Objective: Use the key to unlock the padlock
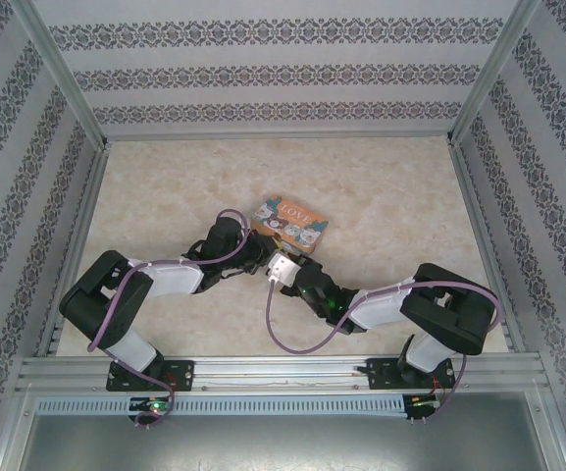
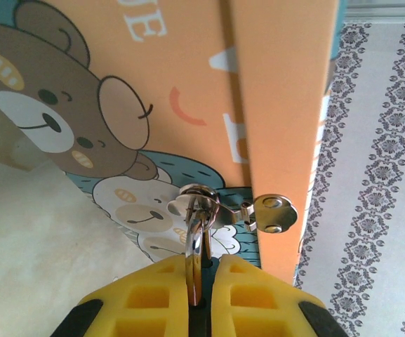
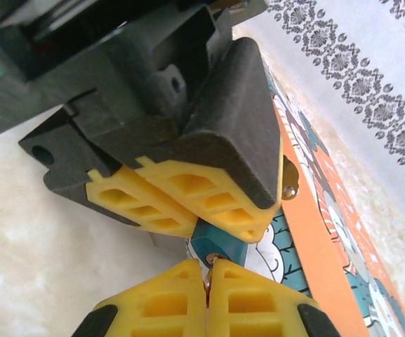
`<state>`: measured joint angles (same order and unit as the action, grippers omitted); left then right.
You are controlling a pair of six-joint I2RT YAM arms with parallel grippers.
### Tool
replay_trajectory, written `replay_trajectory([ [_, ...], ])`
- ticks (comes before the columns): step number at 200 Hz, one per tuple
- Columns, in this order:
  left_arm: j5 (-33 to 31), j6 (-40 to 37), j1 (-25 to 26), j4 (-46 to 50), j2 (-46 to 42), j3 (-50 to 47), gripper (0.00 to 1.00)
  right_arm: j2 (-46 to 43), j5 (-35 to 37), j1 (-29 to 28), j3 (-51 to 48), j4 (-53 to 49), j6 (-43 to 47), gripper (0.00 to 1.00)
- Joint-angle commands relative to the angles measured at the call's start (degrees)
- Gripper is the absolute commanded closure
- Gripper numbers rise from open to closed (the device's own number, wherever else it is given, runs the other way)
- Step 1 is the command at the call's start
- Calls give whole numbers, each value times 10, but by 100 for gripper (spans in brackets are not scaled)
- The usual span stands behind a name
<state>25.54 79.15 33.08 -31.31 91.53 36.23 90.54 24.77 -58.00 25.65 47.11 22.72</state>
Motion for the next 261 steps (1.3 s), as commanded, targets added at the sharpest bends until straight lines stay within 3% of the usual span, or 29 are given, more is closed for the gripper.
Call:
replay_trajectory([
  [1,19,21,31,-61,10,-7,97,3,-30,-1,-6,55,-69,100],
  [37,0,48,58,-110,33,-13,97,7,-67,21,-51,108,-110,100],
  [105,-23,64,89,-129,61,-8,97,25,-168,75,-104,176,-226,100],
  [150,-46,69,102,-119,69,-10,96,59,-195,95,-118,232,-266,100],
  [261,-99,-36,84,66,-35,0,60,69,-180,104,-143,252,-287,100],
])
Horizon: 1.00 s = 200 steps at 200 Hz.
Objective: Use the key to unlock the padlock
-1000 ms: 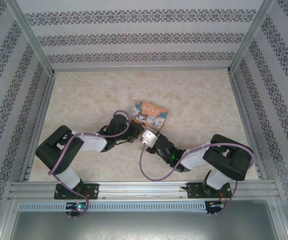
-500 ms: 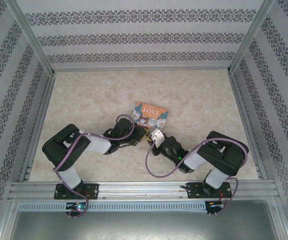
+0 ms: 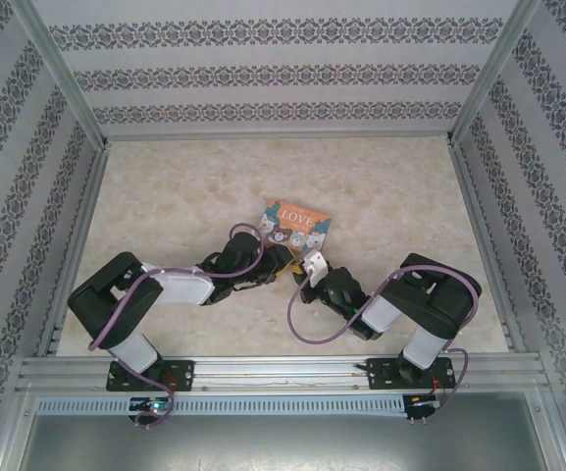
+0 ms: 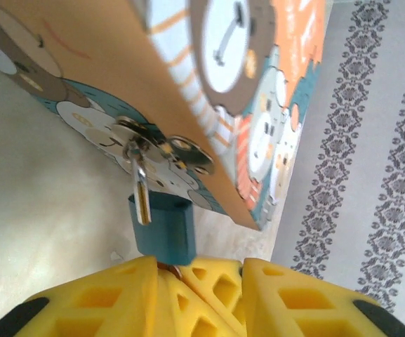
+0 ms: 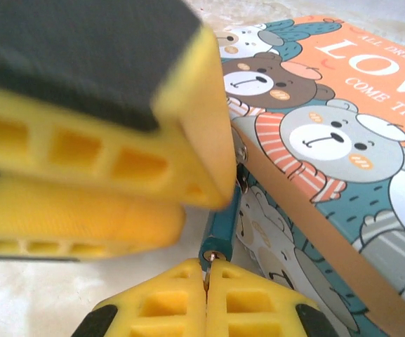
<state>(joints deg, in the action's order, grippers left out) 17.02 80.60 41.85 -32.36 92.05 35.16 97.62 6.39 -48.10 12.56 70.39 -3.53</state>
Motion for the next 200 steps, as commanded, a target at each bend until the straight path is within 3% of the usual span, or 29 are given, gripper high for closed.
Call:
replay_trajectory([
  [1,-15,-52,-4,78,-42,12,60,-2,3,5,-12,19,-25,100],
  [27,-43,-111,-9,176,-93,32,55,-9,-2,16,-23,18,-63,100],
  [86,-160,-273,-10,361,-200,98,47,-38,-94,89,-52,-2,-169,100],
  [143,-249,-363,-12,410,-268,111,40,0,-232,175,-52,17,-261,100],
  [200,-288,-406,-17,417,-297,104,32,38,-254,204,-50,46,-295,100],
])
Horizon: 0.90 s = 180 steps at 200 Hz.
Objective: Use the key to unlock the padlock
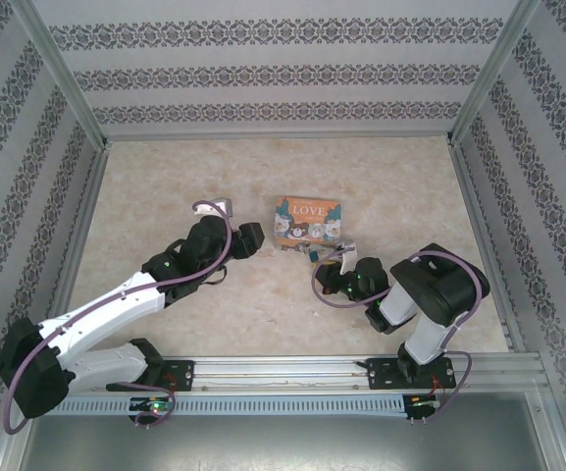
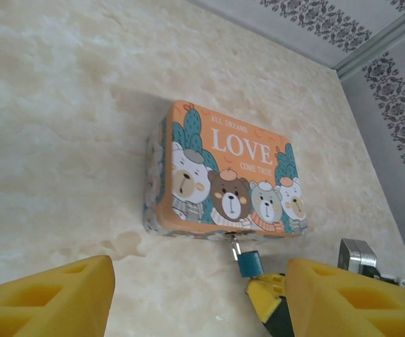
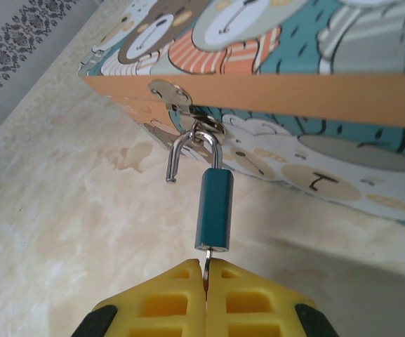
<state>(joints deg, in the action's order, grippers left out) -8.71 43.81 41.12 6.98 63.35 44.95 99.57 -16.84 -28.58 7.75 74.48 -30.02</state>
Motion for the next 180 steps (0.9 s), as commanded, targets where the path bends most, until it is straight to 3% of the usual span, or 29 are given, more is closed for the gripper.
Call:
replay_trajectory([
  [1,-31,-38,-10,24,-10,6,32,20,-21,9,-2,5,-30,100],
  [37,-14,-50,-23,18,-1,6,27,23,-6,14,-6,4,-35,92],
  [97,69,-55,-80,17,26,22,24,-11,27,14,-24,-5,-31,80],
  [144,112,-61,-115,16,38,28,24,-79,50,16,-33,-61,-19,64],
  [180,160,-66,-140,7,59,35,21,-174,50,20,-12,-184,-12,45],
])
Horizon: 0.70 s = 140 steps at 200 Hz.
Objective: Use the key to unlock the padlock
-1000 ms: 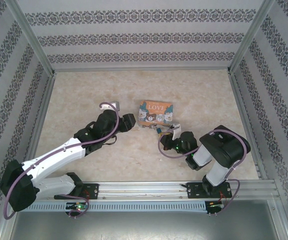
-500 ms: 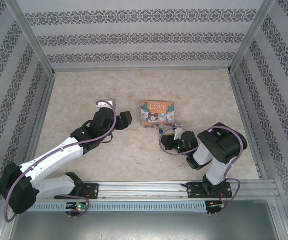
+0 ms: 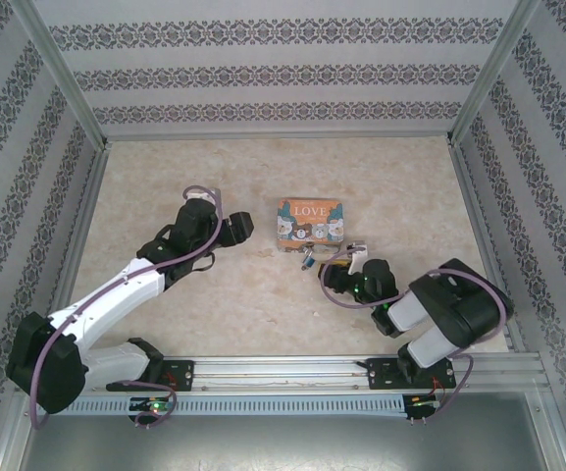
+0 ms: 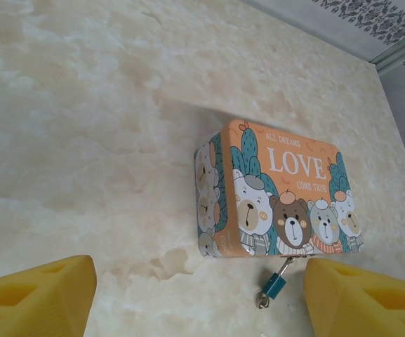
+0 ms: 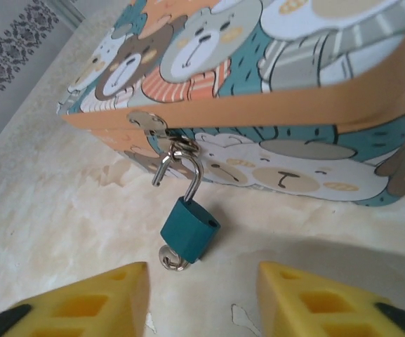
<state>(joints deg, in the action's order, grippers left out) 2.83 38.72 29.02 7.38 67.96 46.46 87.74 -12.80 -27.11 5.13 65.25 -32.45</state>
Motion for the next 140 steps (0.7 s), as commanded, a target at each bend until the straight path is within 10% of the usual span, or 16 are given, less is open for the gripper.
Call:
replay_trajectory([
  [1,46,-15,-20,2,14,20,21,-59,8,6,16,-97,12,44],
  [46,114,-26,-48,-42,70,43,18,-194,-6,18,71,-315,1,2],
  [140,249,-55,-73,-27,264,195,25,-198,-130,51,109,-383,-60,2],
])
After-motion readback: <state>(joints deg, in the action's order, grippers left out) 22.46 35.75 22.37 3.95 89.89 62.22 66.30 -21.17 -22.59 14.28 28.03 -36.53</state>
